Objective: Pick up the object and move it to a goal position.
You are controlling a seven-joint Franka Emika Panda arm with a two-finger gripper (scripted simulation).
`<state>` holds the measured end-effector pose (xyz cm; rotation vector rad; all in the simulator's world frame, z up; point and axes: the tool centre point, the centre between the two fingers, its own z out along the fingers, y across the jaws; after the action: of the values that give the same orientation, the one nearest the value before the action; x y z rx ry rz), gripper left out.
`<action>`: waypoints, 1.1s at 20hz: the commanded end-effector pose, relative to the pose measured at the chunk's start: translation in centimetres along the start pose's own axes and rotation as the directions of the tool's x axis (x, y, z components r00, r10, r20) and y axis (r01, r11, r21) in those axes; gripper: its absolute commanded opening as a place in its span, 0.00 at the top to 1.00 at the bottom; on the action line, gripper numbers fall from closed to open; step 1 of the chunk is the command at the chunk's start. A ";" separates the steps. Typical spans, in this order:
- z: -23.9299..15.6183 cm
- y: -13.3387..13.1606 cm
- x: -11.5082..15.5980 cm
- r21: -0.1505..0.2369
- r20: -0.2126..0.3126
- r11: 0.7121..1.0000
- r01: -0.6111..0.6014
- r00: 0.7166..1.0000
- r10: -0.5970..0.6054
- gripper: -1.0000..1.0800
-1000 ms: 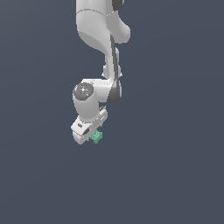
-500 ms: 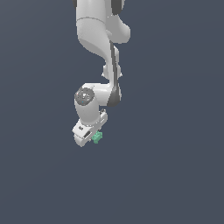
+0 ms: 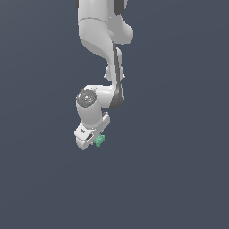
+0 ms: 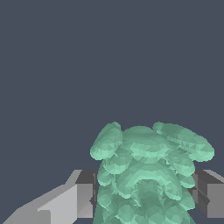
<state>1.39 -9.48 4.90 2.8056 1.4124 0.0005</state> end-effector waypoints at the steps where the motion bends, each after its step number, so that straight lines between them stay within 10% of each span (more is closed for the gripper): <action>1: -0.1 -0.2 0.3 0.000 0.000 1.000 0.000 1.000 0.000 1.00; 22: -3.7 -14.1 15.6 0.000 0.000 1.000 0.001 1.000 -0.001 1.00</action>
<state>-0.44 9.45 8.22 2.8045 1.4145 0.0001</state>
